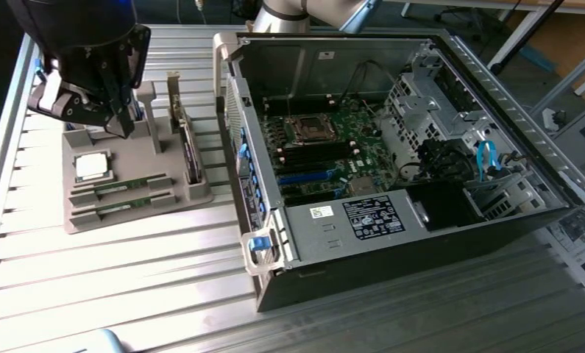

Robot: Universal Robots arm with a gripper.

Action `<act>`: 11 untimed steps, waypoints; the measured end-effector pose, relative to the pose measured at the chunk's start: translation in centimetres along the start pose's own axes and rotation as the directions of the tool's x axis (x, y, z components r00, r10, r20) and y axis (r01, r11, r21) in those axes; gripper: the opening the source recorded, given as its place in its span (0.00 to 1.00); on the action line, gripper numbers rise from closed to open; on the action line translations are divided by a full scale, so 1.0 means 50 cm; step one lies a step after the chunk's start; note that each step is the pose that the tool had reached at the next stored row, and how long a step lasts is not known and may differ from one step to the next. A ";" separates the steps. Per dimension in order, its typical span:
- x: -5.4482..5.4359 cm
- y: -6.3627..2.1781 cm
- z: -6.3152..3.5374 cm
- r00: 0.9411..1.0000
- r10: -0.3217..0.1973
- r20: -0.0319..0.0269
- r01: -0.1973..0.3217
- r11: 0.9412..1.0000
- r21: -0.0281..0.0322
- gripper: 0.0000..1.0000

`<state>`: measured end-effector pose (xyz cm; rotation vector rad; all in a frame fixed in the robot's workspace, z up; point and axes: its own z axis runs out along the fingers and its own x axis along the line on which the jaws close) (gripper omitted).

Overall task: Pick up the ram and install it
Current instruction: 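Pick up the ram and move it above insertion slot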

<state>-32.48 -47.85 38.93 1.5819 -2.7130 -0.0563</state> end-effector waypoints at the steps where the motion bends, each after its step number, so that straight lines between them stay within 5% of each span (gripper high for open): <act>1: 0.000 0.000 0.000 1.000 -0.013 -0.001 0.013 1.000 0.000 0.11; 11: 0.000 0.000 0.000 0.994 -0.111 -0.012 0.111 0.994 0.002 0.11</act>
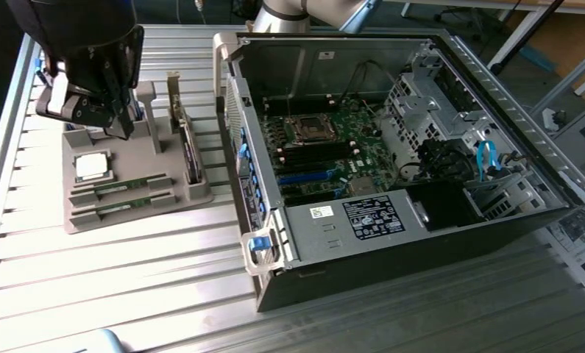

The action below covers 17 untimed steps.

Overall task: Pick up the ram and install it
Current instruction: 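Pick up the ram and move it above insertion slot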

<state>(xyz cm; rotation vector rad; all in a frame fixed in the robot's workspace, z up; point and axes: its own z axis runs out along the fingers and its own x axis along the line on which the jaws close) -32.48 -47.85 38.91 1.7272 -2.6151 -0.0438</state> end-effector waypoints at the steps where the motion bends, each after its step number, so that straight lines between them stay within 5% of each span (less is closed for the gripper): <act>1: 0.000 0.000 0.000 1.000 -0.011 -0.001 0.011 1.000 0.000 0.11; 9: 0.000 0.000 0.000 0.996 -0.085 -0.008 0.085 0.996 0.001 0.11; 17: 0.000 0.000 0.001 0.987 -0.162 -0.014 0.162 0.987 0.001 0.11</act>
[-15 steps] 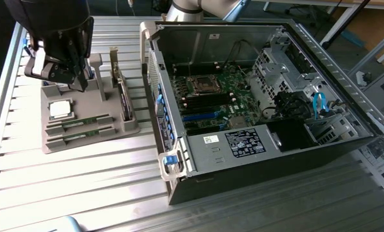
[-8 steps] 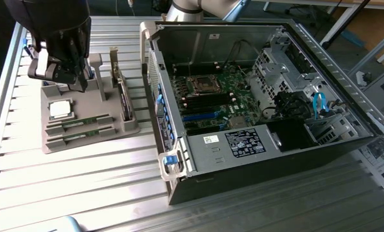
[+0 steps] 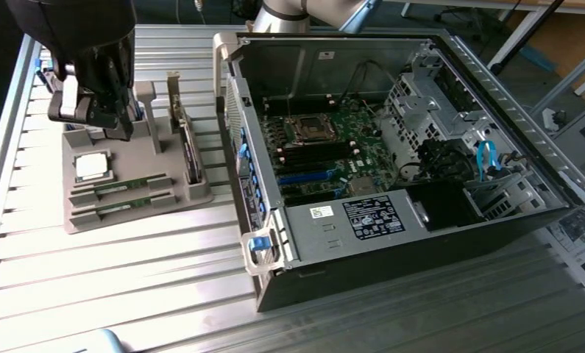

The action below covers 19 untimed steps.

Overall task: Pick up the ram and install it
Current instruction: 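Pick up the ram and move it above insertion slot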

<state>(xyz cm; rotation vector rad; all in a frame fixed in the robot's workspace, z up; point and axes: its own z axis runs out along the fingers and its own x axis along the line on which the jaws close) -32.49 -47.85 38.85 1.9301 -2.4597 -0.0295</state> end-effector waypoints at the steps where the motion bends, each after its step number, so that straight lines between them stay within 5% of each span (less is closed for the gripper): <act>1: 0.000 0.000 0.000 1.000 -0.007 0.000 0.007 1.000 0.000 0.11; 16: 0.000 0.000 0.000 0.999 -0.035 -0.001 0.035 0.999 0.000 0.11; 19: 0.000 0.000 0.000 0.999 -0.035 -0.001 0.035 0.999 0.000 0.17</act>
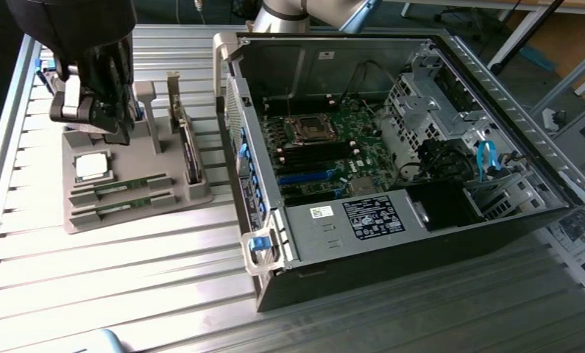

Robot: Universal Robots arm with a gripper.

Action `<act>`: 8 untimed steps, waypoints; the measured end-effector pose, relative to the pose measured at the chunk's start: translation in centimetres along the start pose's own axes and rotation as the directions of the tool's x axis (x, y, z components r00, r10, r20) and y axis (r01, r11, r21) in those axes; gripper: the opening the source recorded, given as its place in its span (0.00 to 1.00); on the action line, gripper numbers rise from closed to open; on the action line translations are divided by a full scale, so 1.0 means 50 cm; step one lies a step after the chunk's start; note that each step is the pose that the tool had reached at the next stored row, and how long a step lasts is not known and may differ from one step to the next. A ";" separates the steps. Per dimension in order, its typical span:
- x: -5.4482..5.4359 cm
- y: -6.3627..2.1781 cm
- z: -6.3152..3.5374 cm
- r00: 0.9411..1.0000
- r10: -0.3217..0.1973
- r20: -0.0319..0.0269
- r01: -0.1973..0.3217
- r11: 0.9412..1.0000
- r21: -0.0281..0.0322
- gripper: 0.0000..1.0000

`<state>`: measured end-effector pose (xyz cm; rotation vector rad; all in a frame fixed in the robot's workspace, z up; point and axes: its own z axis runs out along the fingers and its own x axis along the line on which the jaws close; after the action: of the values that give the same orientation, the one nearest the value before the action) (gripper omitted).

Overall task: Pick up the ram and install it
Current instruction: 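Pick up the ram and move it above insertion slot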

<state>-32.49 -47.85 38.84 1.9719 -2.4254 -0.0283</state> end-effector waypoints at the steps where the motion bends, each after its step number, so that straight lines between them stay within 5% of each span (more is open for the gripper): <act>1: 0.000 0.000 0.000 1.000 0.000 0.000 0.000 1.000 0.000 0.23; 4: 0.000 0.000 0.000 1.000 0.000 0.000 0.000 1.000 0.000 0.36; 8: 0.000 0.000 0.000 1.000 0.000 0.000 0.000 1.000 0.000 0.36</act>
<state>-32.49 -47.85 38.84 1.9718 -2.4254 -0.0283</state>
